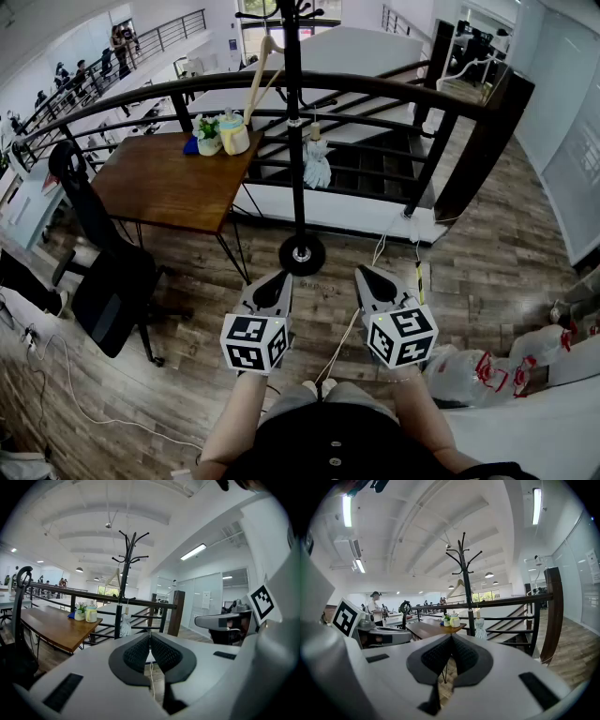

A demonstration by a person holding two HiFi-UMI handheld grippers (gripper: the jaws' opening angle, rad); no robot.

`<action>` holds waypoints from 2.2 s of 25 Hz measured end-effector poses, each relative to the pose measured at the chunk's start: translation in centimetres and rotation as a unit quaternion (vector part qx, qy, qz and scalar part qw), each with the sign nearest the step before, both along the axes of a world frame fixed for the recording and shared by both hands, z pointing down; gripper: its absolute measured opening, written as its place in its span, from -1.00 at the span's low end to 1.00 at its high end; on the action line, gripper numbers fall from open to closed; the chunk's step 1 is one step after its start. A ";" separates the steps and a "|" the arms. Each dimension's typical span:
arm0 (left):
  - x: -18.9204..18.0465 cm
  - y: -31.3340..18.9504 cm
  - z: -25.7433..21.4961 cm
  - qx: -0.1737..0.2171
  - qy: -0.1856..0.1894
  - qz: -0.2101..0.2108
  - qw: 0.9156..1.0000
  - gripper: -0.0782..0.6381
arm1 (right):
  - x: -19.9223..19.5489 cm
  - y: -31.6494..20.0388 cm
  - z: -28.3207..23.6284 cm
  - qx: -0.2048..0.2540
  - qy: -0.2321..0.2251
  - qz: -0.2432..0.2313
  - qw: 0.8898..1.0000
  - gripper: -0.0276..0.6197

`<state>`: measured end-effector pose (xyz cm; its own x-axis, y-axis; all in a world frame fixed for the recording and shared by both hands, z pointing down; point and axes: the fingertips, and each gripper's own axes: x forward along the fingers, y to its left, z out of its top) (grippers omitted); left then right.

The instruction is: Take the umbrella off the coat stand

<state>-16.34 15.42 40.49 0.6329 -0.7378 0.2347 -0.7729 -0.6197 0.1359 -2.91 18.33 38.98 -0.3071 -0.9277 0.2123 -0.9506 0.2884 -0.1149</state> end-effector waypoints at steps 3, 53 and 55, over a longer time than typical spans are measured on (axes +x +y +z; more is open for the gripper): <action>0.1 -0.4 -0.2 0.001 0.003 -0.005 1.000 -0.72 | 0.0 -0.4 -0.3 0.003 0.001 -0.006 1.000 -0.83; 12.8 -21.8 0.5 -0.003 0.008 0.027 1.000 -0.72 | 9.0 -22.5 0.7 0.010 -0.019 -0.044 0.999 -0.82; 12.4 -24.1 0.2 -0.002 0.011 0.021 1.000 -0.72 | 9.0 -24.8 0.4 0.012 -0.017 -0.046 0.999 -0.82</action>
<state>-3.92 -8.68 40.67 0.6684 -0.7093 0.2239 -0.7430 -0.6512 0.1547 6.10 -6.48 39.42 -0.3972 -0.9003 0.1780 -0.9159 0.3766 -0.1390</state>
